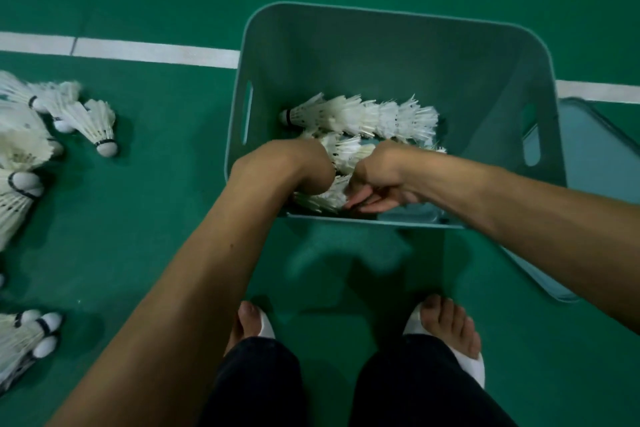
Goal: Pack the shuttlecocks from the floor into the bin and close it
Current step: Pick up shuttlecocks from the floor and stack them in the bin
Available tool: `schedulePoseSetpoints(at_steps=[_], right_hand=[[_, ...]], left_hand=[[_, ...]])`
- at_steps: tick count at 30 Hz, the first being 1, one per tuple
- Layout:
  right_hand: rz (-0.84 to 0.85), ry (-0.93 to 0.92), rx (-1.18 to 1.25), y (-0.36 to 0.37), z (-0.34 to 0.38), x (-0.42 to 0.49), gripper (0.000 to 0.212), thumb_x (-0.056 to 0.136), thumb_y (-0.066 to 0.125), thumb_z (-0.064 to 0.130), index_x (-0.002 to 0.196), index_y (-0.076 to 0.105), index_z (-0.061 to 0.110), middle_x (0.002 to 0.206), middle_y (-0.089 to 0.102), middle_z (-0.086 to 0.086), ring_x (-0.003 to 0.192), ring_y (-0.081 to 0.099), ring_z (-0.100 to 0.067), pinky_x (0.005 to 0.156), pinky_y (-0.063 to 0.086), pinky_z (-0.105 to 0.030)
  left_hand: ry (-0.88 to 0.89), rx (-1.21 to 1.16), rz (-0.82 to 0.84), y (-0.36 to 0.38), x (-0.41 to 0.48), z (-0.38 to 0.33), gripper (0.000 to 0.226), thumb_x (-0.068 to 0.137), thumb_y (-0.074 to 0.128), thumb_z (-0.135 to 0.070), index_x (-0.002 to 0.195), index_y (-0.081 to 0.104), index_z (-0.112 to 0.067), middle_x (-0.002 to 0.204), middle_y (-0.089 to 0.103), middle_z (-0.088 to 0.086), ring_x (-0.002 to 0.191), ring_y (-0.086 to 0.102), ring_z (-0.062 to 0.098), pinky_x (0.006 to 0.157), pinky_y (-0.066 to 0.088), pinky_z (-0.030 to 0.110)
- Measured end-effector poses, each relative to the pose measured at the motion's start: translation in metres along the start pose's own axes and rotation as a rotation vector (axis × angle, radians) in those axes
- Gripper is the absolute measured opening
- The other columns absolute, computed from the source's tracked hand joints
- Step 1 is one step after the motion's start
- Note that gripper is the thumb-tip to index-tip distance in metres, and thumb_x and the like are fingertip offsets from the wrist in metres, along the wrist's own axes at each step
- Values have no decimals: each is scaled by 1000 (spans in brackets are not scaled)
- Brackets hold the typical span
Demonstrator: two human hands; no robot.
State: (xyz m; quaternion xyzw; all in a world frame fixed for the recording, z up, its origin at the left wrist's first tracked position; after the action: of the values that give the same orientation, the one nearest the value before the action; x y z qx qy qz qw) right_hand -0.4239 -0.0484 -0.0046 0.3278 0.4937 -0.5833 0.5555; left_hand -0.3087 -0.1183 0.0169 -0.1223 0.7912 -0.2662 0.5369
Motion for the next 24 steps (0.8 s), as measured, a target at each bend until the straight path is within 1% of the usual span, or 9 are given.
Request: schedulePoseSetpoints(at_steps=[2,4,7,9,12,16,19,22,24], right_hand=[[-37,6,-90,0,-2,0,19,101,61,9,83,62,5,47,66,-4,48,61,-13,42,54,-22],[-148,-26,-295,-1,-2,-5,28,97,68,16,72,61,6,44,63,-4,36,58,-15,35,50,-21],[-402,-212,-567,-4,12,-28,27,88,78,23,75,63,5,51,70,-6,42,69,-20,52,62,-33],[-526,-279,-629,-9,24,-51,24,87,75,28,75,65,9,48,69,-1,47,71,-16,63,63,-33],[-651,-347,-545,-17,41,-85,21,84,72,31,75,71,11,48,69,4,58,72,-14,74,63,-38],[-741,-490,-508,-4,65,-132,18,78,69,28,77,75,11,57,72,0,64,70,-22,70,63,-41],[-738,-657,-464,30,94,-158,22,77,66,27,77,76,8,66,71,-8,59,65,-29,63,62,-44],[-637,-805,-466,84,121,-165,25,71,62,25,78,76,6,62,68,-10,57,61,-33,57,58,-42],[-610,-852,-480,122,132,-153,27,69,60,31,75,71,7,59,62,-7,60,61,-31,56,54,-36]], left_hand=[[41,63,-39,-1,-1,-2,21,91,42,-2,83,62,-4,85,60,15,75,64,31,77,59,42],[73,111,-82,-4,-3,-4,21,89,45,-1,77,61,-6,83,63,14,72,60,29,75,55,41],[121,117,-127,-9,-14,-5,20,89,48,1,88,66,-6,97,68,13,81,62,28,79,55,41],[166,60,-203,-16,-28,-5,27,90,50,0,109,67,-8,112,67,9,91,62,25,88,55,39],[272,-92,-450,-34,-58,-4,41,83,55,0,119,67,-15,119,68,9,101,65,26,95,55,41],[372,-194,-806,-58,-99,24,38,74,58,-7,105,71,-25,105,72,-5,88,68,22,84,58,41],[309,-337,-974,-69,-111,77,26,77,60,-14,98,71,-26,97,72,-11,85,68,18,81,57,39],[98,-508,-1079,-61,-100,143,16,79,63,-16,92,70,-23,91,71,-9,82,68,19,78,57,39],[-72,-596,-1078,-46,-83,184,12,79,69,-19,90,69,-22,90,72,-5,84,69,22,78,57,40]])
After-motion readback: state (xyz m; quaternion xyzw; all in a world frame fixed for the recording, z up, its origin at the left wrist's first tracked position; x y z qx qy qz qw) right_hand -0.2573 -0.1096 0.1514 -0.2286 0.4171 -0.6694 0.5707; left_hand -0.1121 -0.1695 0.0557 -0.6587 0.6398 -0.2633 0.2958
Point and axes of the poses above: each hand's wrist, its own x-axis towards the middle knuckle, its own y-axis out of the palm, z = x × y, the point moved 2 cm from there along x, towards the middle knuckle
